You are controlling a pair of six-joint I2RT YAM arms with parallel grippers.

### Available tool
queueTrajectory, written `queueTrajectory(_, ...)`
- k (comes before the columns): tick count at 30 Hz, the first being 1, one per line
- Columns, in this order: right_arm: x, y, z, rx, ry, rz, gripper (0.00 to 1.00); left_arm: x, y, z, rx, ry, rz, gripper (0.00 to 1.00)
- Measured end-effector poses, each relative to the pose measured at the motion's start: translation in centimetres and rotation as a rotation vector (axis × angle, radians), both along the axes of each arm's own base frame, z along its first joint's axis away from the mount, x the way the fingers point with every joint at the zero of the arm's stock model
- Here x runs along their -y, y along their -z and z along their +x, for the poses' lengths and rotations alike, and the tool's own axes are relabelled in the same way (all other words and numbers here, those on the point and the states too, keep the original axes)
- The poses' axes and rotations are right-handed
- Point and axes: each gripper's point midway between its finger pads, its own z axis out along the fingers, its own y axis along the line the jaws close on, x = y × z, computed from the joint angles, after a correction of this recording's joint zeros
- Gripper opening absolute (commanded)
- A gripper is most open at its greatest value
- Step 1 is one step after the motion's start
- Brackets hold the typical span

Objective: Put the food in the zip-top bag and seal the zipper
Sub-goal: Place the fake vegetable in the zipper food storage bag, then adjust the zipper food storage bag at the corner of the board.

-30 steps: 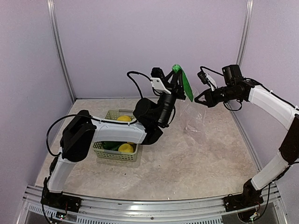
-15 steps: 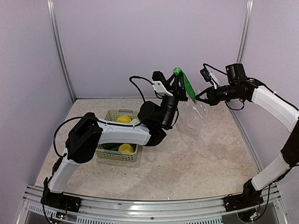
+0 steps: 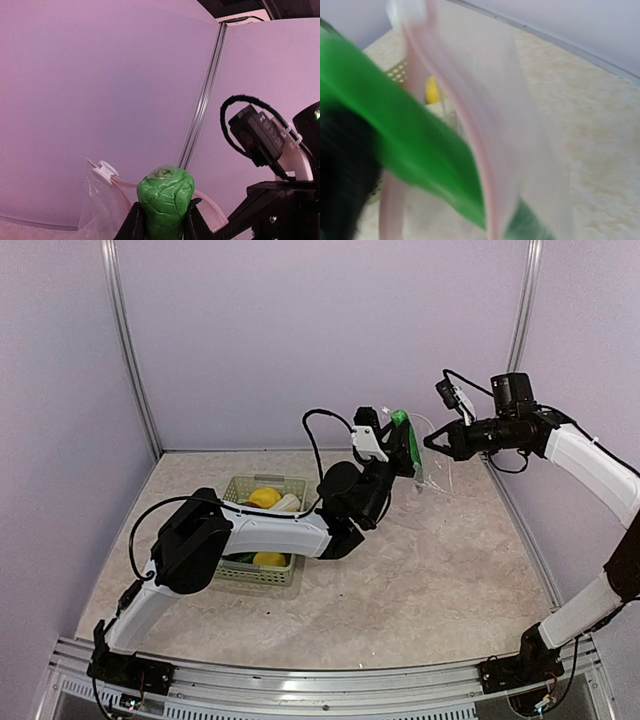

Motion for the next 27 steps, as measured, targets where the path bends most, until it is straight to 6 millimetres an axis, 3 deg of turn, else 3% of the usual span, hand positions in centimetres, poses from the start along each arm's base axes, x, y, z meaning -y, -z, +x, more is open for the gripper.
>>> queueTrajectory(3,0.6,-0.4,0.3,0.031,0.037,-0.025,0.00,1.4,2.2,0.5,-0.058,0.022,0.085,0.49)
queueTrajectory(6,1.2,-0.8,0.7,0.065,0.072,-0.044,0.00,2.4,3.9,0.7,-0.098,0.048,0.147,0.67)
queueTrajectory(10,1.9,-0.6,1.4,0.090,0.119,-0.073,0.00,2.8,6.3,0.7,-0.149,0.068,0.220,0.79)
queueTrajectory(13,2.6,-0.3,2.0,0.101,0.163,-0.101,0.00,2.7,7.6,0.0,-0.200,0.110,0.294,0.79)
queueTrajectory(15,3.1,-0.4,2.5,0.118,0.192,-0.120,0.00,2.1,7.1,-0.4,-0.244,0.129,0.309,0.77)
queueTrajectory(16,3.3,-0.5,2.6,0.127,0.200,-0.126,0.00,1.7,6.5,-0.4,-0.273,0.136,0.300,0.73)
queueTrajectory(17,3.6,-0.3,3.1,0.144,0.220,-0.142,0.00,0.6,4.1,-0.6,-0.332,0.156,0.251,0.71)
queueTrajectory(20,3.8,0.2,3.3,0.152,0.233,-0.154,0.00,-0.9,0.7,-0.7,-0.419,0.255,0.142,0.64)
queueTrajectory(23,3.6,0.4,3.5,0.157,0.234,-0.162,0.00,-2.4,-1.1,0.5,-0.484,0.352,0.046,0.62)
queueTrajectory(27,3.1,0.7,3.8,0.169,0.230,-0.174,0.00,-2.9,0.5,2.1,-0.569,0.416,0.024,0.62)
